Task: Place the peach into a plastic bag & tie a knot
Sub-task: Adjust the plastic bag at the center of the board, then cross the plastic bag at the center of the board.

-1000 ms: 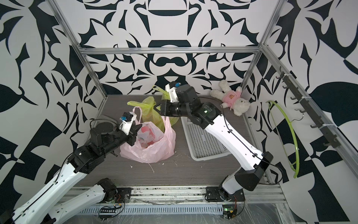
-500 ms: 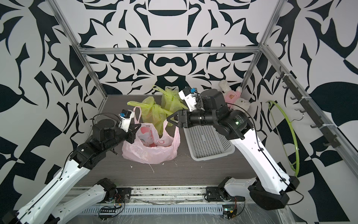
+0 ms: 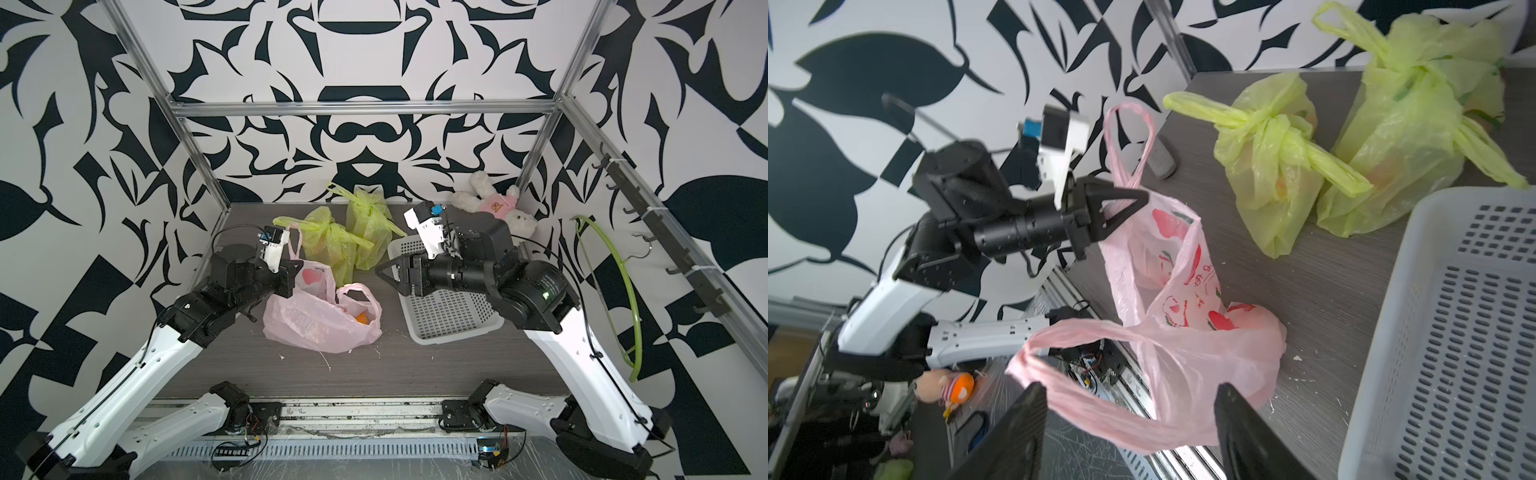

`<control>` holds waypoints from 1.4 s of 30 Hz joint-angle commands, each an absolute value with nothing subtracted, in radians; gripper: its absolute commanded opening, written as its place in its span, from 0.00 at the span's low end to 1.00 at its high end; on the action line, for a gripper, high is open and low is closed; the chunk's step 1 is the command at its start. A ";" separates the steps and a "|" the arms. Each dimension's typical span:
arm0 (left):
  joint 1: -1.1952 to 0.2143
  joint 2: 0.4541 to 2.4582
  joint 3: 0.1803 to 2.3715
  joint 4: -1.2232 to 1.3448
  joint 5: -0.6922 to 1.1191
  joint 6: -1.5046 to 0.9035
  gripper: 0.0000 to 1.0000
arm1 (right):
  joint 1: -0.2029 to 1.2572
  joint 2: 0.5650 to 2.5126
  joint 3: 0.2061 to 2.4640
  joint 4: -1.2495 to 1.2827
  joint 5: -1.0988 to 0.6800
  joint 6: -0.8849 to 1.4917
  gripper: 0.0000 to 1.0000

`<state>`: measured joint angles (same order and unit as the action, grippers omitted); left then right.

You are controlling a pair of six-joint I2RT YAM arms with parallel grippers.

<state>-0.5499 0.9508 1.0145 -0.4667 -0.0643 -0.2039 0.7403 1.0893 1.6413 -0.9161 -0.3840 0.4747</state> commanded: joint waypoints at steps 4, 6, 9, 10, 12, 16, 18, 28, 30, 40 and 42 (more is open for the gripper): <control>-0.529 0.996 1.094 -0.548 -0.100 -0.284 0.00 | 0.928 1.148 1.665 -0.801 -0.206 0.291 0.66; -0.524 1.003 1.101 -0.554 -0.098 -0.293 0.00 | 0.953 1.184 1.694 -0.811 -0.116 0.277 0.65; -0.512 1.008 1.104 -0.554 -0.089 -0.305 0.00 | 0.959 1.211 1.709 -0.800 -0.024 0.275 0.63; -0.507 1.007 1.105 -0.555 -0.080 -0.307 0.00 | 0.959 1.219 1.710 -0.796 0.003 0.277 0.63; -0.505 1.006 1.104 -0.554 -0.074 -0.312 0.00 | 0.961 1.238 1.724 -0.796 0.034 0.283 0.63; -0.506 1.003 1.103 -0.552 -0.066 -0.315 0.00 | 0.972 1.268 1.722 -0.761 0.051 0.317 0.64; -0.505 1.003 1.104 -0.550 -0.064 -0.316 0.00 | 0.985 1.280 1.710 -0.729 0.044 0.334 0.65; -0.505 0.970 1.086 -0.533 -0.011 -0.321 0.00 | 1.016 1.367 1.731 -0.660 0.089 0.382 0.66; -0.505 0.959 1.072 -0.520 0.019 -0.316 0.00 | 1.017 1.381 1.739 -0.649 0.089 0.383 0.53; -0.505 0.943 1.001 -0.401 0.494 -0.222 0.00 | 1.015 1.441 1.818 -0.584 -0.037 0.376 0.00; -0.505 0.978 1.022 -0.418 0.549 -0.209 0.00 | 1.015 1.473 1.862 -0.604 -0.073 0.375 0.00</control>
